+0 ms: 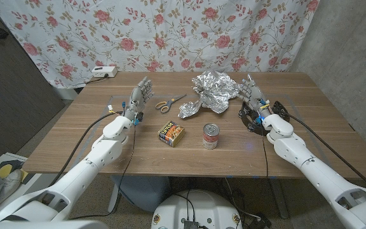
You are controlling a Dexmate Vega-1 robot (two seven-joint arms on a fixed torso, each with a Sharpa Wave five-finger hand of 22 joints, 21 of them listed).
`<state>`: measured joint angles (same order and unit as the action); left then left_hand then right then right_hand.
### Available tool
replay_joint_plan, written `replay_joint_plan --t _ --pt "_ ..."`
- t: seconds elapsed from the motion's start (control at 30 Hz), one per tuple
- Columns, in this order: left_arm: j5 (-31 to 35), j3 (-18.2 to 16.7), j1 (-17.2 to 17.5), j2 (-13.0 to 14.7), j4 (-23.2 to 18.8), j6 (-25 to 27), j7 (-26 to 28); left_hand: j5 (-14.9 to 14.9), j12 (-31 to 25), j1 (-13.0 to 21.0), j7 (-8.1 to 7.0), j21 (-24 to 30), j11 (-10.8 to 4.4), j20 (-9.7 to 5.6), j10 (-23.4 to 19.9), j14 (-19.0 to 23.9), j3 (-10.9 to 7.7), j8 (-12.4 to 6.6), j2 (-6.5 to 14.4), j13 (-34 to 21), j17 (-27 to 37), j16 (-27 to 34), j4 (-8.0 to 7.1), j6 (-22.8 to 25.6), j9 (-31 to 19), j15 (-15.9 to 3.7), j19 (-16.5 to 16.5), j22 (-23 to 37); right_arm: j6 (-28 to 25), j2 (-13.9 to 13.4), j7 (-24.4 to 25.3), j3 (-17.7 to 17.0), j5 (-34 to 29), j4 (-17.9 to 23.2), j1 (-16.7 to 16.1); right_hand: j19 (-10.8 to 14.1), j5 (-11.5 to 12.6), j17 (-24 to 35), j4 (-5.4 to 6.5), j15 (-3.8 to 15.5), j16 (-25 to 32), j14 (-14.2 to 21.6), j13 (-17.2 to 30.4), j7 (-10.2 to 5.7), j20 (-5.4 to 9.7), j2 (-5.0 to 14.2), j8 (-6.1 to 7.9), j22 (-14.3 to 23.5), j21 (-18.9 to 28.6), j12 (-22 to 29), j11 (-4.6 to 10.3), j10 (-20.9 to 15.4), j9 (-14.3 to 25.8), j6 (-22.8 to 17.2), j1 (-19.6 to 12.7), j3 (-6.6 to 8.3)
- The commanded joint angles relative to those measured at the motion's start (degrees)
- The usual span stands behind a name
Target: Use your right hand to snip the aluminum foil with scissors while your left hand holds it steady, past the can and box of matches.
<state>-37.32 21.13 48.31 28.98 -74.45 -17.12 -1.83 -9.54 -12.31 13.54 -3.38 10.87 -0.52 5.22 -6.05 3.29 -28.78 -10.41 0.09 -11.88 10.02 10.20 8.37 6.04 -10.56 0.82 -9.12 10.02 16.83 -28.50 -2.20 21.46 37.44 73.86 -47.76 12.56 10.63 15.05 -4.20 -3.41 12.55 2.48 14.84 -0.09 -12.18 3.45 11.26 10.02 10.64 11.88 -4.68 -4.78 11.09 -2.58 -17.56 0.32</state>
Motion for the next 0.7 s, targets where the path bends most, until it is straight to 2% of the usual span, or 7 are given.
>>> replay_joint_plan --t 0.03,0.1,0.2,0.3,0.4,0.5,0.7 --pt "-0.1 0.2 -0.2 -0.8 0.6 -0.8 -0.2 -0.3 -0.3 0.6 0.01 0.3 0.14 0.06 -0.6 0.5 -0.38 -0.49 0.1 -0.3 0.2 0.3 -0.03 0.6 -0.2 0.27 -0.4 0.2 0.4 1.1 -2.6 -0.4 2.6 -0.6 0.3 0.1 0.3 0.1 -0.49 -0.71 0.3 0.0 0.1 0.11 -0.14 0.02 0.48 0.2 0.3 0.4 -0.39 -0.2 0.3 -0.6 -0.6 0.02" --pt "0.1 0.1 -0.2 -0.9 0.7 -1.4 -0.1 -0.3 -0.3 0.7 -0.01 0.3 0.18 0.04 -0.6 0.5 -0.37 -0.5 0.1 -0.3 0.2 0.3 -0.03 0.6 -0.2 0.24 -0.4 0.2 0.4 0.7 -2.0 -0.4 2.1 -0.1 0.1 0.1 0.3 0.0 -0.52 -0.77 0.3 0.0 0.0 0.24 -0.13 0.01 0.59 0.2 0.3 0.5 -0.4 -0.6 0.3 -0.9 -0.6 0.02" --pt "1.3 -0.3 -0.1 -2.2 2.2 -5.7 0.8 -0.3 -0.6 0.7 -0.1 0.3 0.05 0.09 -1.1 0.9 -0.35 -0.71 0.1 -0.3 0.2 0.5 -0.03 1.1 -0.2 0.15 -0.6 0.2 0.1 0.5 -1.8 -0.4 2.1 0.2 -0.2 0.1 0.3 0.0 -0.56 -0.83 0.3 0.1 0.0 0.36 -0.13 0.02 0.68 0.2 0.3 0.6 -0.41 -0.8 0.3 -1.1 -0.6 0.03" --pt "0.9 -0.6 0.1 -1.9 1.8 -5.4 0.8 -0.4 -1.2 1.2 -0.41 0.5 -0.5 0.11 -2.7 2.2 -0.49 -1.43 0.4 -0.3 0.2 0.9 0.14 3.3 -0.2 -0.47 -1.0 0.2 0.3 0.4 -1.4 -0.5 2.0 0.6 -0.7 0.1 0.3 0.0 -0.6 -0.91 0.3 0.1 0.0 0.36 -0.11 0.04 0.7 0.2 0.3 0.6 -0.54 -0.8 0.3 -1.2 -0.7 0.07" --pt "0.2 -0.9 0.1 -1.9 1.9 -5.1 0.4 -0.4 -1.2 1.3 -0.3 0.5 -0.47 0.1 -2.8 2.3 -0.51 -1.41 0.4 -0.3 0.2 0.9 0.17 3.3 -0.2 -0.44 -1.1 0.2 0.3 0.4 -1.1 -0.6 2.0 1.1 -1.2 0.1 0.3 -0.1 -0.64 -0.97 0.3 0.1 -0.1 0.37 -0.1 0.02 0.71 0.2 0.3 0.7 -0.64 -1.0 0.3 -1.3 -0.7 0.07" --pt "0.3 -0.9 -0.2 -1.8 2.4 -5.2 -0.1 -0.4 -1.2 1.3 -0.34 0.5 -0.47 0.02 -2.8 2.3 -0.53 -1.4 0.4 -0.3 0.2 0.9 0.19 3.3 -0.2 -0.42 -1.1 0.2 1.2 1.1 -2.3 -1.0 3.5 1.4 -1.6 0.2 0.3 -0.3 -0.85 -1.56 0.3 0.3 -0.3 1.09 -0.04 -0.04 0.88 0.1 0.4 1.0 -1.27 -2.2 0.3 -1.8 -0.9 0.12" --pt "-0.2 -0.7 -0.9 -1.7 3.6 -5.1 -1.5 -0.4 -1.2 1.4 -0.23 0.5 -0.37 -0.06 -2.8 2.2 -0.54 -1.34 0.5 -0.3 0.2 0.8 0.23 3.4 -0.2 -0.32 -1.1 0.2 0.5 -0.7 1.3 -0.2 -0.4 4.7 -2.5 0.5 0.3 -0.4 -1.03 -1.96 0.1 0.0 -0.5 1.52 0.06 -0.05 0.87 0.1 0.5 1.0 -1.77 -2.5 0.3 -2.0 -1.2 0.19"
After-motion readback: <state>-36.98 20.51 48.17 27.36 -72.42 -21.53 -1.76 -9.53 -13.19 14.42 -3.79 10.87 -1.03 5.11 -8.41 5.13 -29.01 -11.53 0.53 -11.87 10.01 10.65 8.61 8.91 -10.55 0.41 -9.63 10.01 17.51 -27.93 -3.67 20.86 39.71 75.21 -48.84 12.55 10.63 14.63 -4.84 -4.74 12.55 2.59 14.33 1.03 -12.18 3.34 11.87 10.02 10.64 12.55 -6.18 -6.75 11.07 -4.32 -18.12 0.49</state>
